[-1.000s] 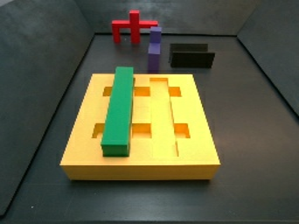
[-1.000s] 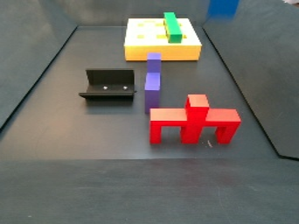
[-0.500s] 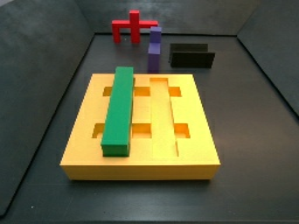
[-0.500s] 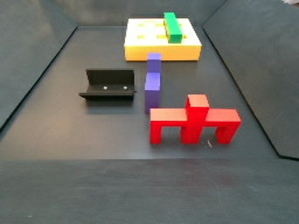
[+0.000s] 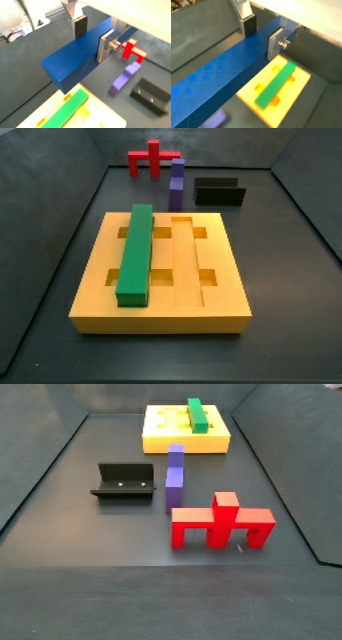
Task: Pick up the blue object. Move up. Move to above the board. Insert the blue object.
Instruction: Move to above the board, then insert the blue object.
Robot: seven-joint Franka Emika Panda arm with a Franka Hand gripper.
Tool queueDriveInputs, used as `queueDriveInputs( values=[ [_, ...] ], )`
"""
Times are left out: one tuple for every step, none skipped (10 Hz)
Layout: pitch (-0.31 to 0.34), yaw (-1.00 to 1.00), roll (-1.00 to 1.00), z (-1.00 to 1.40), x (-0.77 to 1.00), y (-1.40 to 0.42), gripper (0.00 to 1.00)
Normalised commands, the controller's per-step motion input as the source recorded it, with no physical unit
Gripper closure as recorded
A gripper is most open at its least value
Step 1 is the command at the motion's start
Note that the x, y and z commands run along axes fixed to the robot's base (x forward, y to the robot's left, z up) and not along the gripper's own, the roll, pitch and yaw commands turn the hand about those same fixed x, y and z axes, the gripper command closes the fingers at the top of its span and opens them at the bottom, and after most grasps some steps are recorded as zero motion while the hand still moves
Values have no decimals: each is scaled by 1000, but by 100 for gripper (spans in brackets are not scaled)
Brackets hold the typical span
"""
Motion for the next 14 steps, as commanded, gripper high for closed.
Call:
queueDriveInputs(
  values=[
    [136, 8, 37, 115, 260, -618, 100],
    [122, 8, 39, 65, 163, -277, 100],
    [0, 0, 0, -6, 0, -54, 100],
    [0, 0, 63, 0, 0, -120, 100],
    [-10, 0, 0, -20, -43, -151, 100],
    [-66, 0, -60, -203, -23, -271, 100],
    [60, -106, 0, -429, 380, -700, 100],
    [127, 0, 34, -609, 714, -683, 100],
    [0, 0, 59, -1000, 577, -611, 100],
    [-20, 43, 63, -1000, 240, -229, 100],
    [-50, 171, 79, -1000, 0, -106, 100],
    [-96, 200, 61, -1000, -209, 0, 100],
    [-90, 211, 66, -1000, -257, 0, 100],
    [-99, 200, 51, -1000, -266, 0, 100]
  ],
)
